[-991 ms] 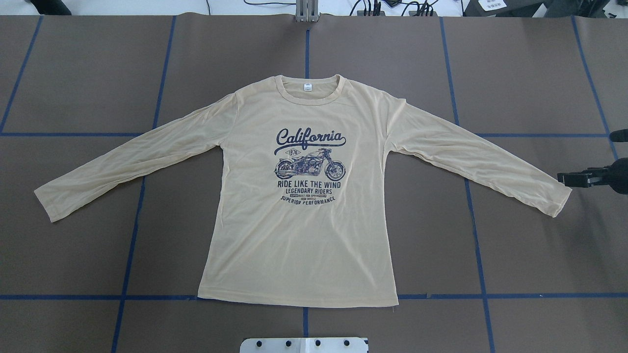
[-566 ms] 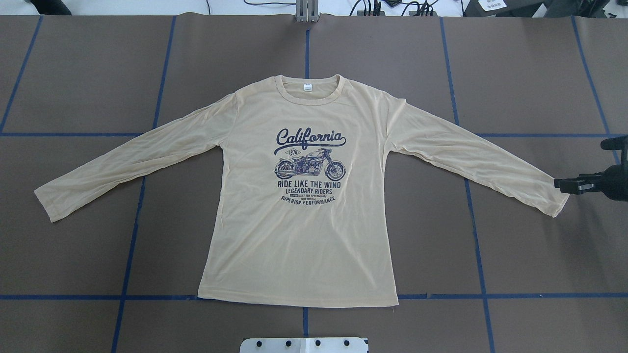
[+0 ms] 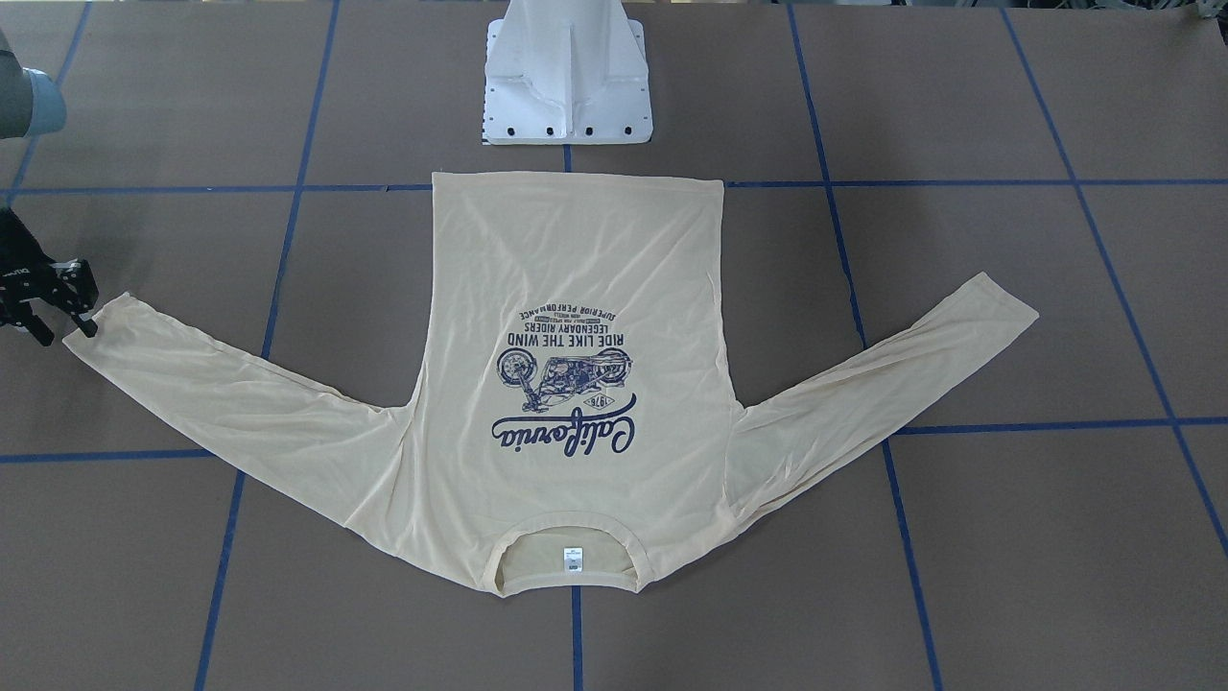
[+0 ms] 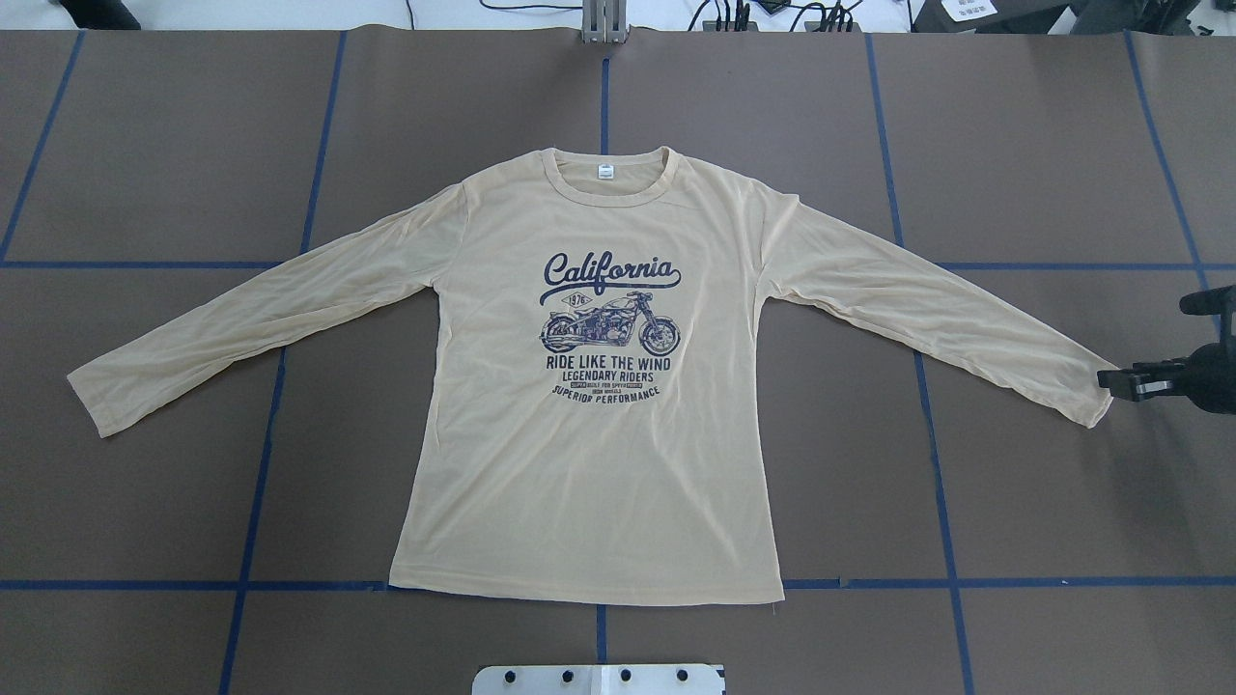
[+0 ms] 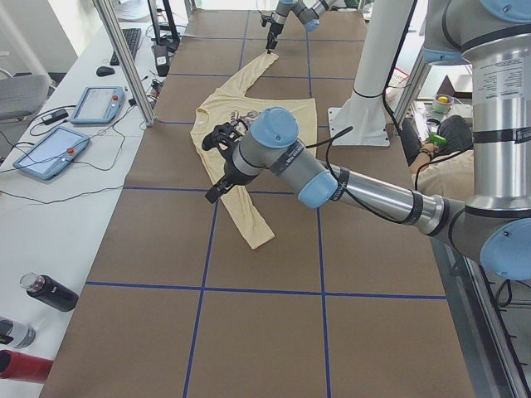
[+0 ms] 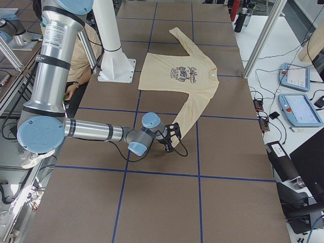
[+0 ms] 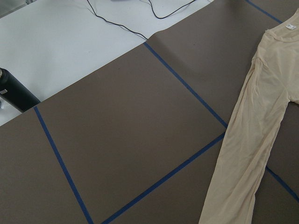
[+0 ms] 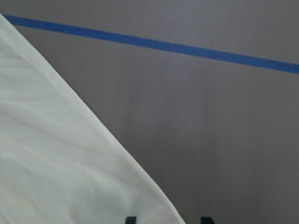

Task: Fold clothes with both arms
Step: 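Move the right gripper to the cuff of the sleeve nearest it and grasp it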

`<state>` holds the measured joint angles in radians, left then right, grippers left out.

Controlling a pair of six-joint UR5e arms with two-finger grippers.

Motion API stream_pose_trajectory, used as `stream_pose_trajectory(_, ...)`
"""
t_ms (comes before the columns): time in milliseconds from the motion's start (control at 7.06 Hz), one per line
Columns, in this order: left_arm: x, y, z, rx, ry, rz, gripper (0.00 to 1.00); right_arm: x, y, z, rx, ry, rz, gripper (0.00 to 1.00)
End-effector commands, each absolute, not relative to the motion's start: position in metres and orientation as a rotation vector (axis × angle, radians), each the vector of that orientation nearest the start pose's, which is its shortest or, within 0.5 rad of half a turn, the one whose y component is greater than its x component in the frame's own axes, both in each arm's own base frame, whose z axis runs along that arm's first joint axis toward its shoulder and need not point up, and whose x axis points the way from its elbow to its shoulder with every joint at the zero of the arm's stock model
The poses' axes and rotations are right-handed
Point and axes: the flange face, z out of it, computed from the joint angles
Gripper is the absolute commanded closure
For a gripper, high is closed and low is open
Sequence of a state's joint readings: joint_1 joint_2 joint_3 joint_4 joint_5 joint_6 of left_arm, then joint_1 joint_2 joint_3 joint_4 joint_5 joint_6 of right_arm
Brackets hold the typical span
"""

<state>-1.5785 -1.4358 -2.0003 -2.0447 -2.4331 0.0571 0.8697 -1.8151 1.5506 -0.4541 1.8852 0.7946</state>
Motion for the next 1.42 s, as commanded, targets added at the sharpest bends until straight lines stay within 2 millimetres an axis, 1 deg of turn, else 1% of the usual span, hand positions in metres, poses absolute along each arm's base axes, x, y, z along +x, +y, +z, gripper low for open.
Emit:
stream_pose_trajectory(0, -0.061, -0.435, 0.448, 0.746, 0.795, 0.376, 0.0, -0.188, -0.38, 0.666, 0.414, -0.789, -0.049, 0.7)
stream_pose_trajectory(425, -0.061, -0.435, 0.45, 0.743, 0.793, 0.373, 0.0, -0.191, -0.381, 0.664, 0.419, -0.792, -0.054, 1.0)
stream_pose_trajectory(850, -0.061, -0.435, 0.45, 0.743, 0.792, 0.373, 0.0, -0.189, -0.383, 0.656, 0.432, -0.803, -0.057, 1.0)
stream_pose_trajectory(991, -0.061, -0.436, 0.451, 0.741, 0.791, 0.37, 0.0, -0.186, -0.385, 0.649, 0.442, -0.813, -0.058, 1.0)
stream_pose_trajectory(1133, -0.061, -0.436, 0.451, 0.743, 0.791, 0.371, 0.0, -0.187, -0.386, 0.653, 0.436, -0.811, -0.058, 0.73)
stream_pose_trajectory(1274, -0.061, -0.436, 0.451, 0.741, 0.791, 0.37, 0.0, -0.187, -0.386, 0.656, 0.433, -0.808, -0.06, 0.43)
